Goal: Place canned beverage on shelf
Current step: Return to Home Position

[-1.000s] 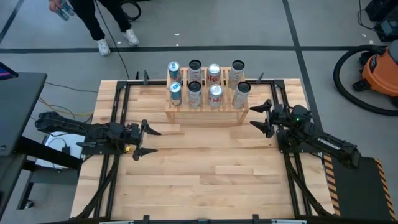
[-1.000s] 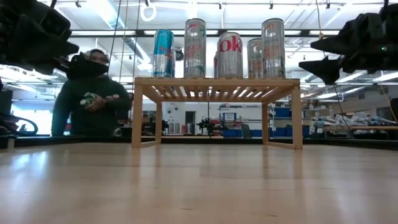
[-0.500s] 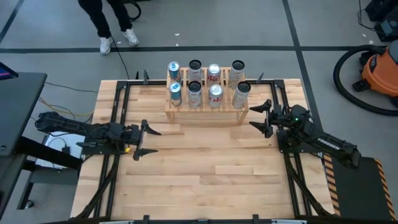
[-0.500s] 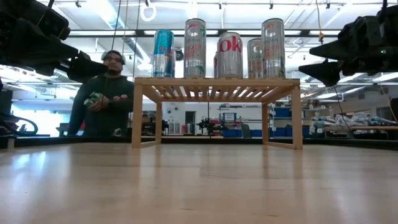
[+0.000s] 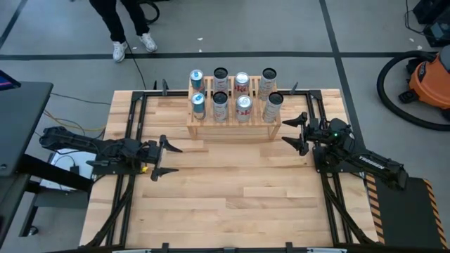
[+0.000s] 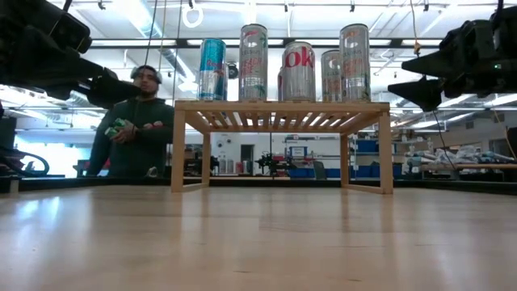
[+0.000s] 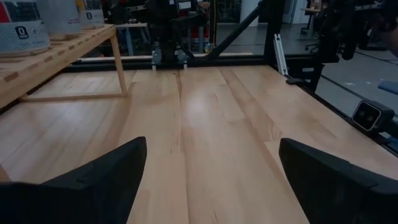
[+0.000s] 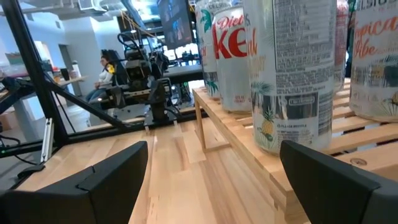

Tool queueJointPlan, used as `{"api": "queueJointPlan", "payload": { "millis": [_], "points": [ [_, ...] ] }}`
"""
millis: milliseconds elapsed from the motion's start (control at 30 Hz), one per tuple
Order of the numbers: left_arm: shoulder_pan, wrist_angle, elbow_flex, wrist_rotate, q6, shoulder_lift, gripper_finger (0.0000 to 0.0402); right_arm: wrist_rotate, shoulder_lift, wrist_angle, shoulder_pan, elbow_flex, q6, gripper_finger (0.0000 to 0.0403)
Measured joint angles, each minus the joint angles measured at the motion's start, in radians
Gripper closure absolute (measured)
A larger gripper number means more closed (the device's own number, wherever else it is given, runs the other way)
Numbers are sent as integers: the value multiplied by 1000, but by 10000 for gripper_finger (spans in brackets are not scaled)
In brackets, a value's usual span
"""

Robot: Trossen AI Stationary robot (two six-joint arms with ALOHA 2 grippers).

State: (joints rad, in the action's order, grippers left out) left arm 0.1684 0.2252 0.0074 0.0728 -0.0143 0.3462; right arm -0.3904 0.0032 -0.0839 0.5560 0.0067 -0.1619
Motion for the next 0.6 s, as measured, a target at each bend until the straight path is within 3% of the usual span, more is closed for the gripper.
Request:
{"api": "queueJointPlan", "payload": {
  "millis": [400,600],
  "points": [
    [0,-8,0,0,0,-3,33,5,0,3,0,0,0,27],
    [0,-16,0,-1,0,-74,33,4,0,3,0,0,0,27]
  ]
}}
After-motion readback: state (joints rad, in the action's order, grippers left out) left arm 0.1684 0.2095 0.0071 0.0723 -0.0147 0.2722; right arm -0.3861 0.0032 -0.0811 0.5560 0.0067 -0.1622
